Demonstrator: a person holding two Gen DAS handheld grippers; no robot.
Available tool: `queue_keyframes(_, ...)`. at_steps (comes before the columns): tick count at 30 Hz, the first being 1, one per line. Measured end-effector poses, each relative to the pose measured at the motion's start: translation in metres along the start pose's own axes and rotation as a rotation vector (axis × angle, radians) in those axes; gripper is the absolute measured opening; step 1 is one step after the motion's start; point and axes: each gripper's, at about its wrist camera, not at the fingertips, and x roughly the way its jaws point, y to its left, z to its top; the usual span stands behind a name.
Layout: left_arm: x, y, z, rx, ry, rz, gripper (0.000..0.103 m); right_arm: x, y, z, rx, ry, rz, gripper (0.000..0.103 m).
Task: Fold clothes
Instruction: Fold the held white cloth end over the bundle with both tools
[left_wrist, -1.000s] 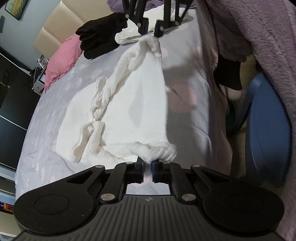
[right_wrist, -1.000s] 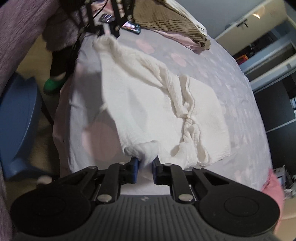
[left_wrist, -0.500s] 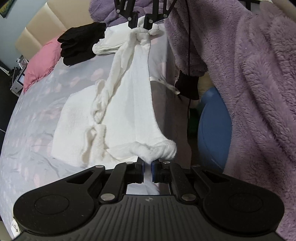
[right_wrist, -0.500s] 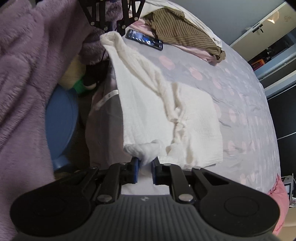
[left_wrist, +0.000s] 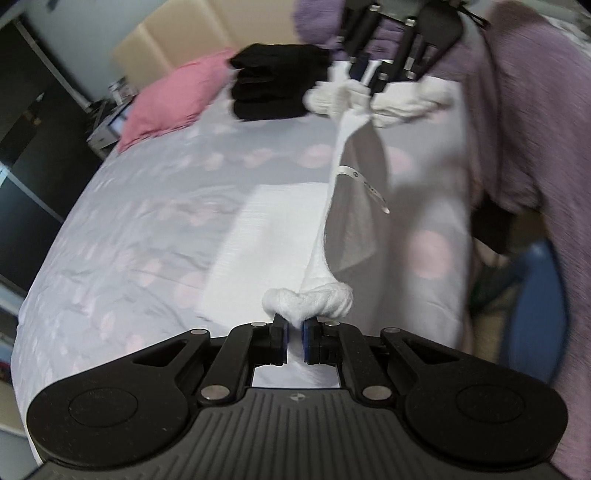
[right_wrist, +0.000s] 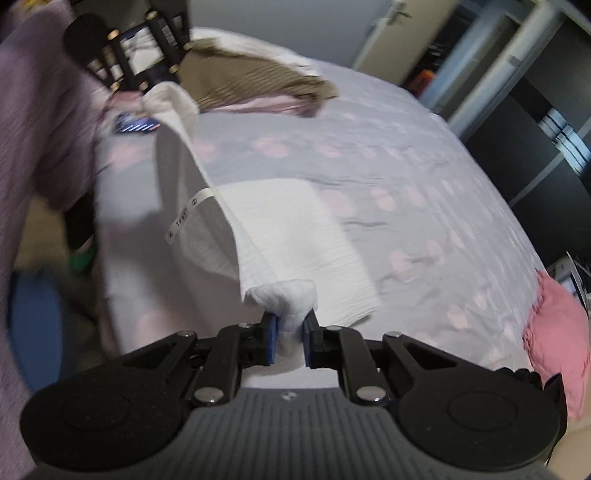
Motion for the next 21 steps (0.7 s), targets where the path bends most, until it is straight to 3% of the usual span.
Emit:
queue_keyframes(6, 0.045, 0.059, 0.012, -0.118, -0.005, 0.005, 0.005, 0.054, -0.05, 0.009, 0.167, 0.012, -0.062, 0.016)
queue_keyframes(13, 0.097, 0.115, 0.006, -0.284, 0.003, -0.036, 0.005, 0.115, -0.097, 0.009, 0.305, 0.05, -0.049, 0.015)
queue_keyframes(21, 0.155, 0.15, -0.018, -0.431, 0.107, -0.107, 0.005, 0.181, -0.124, 0.01, 0.418, 0.087, -0.008, 0.014)
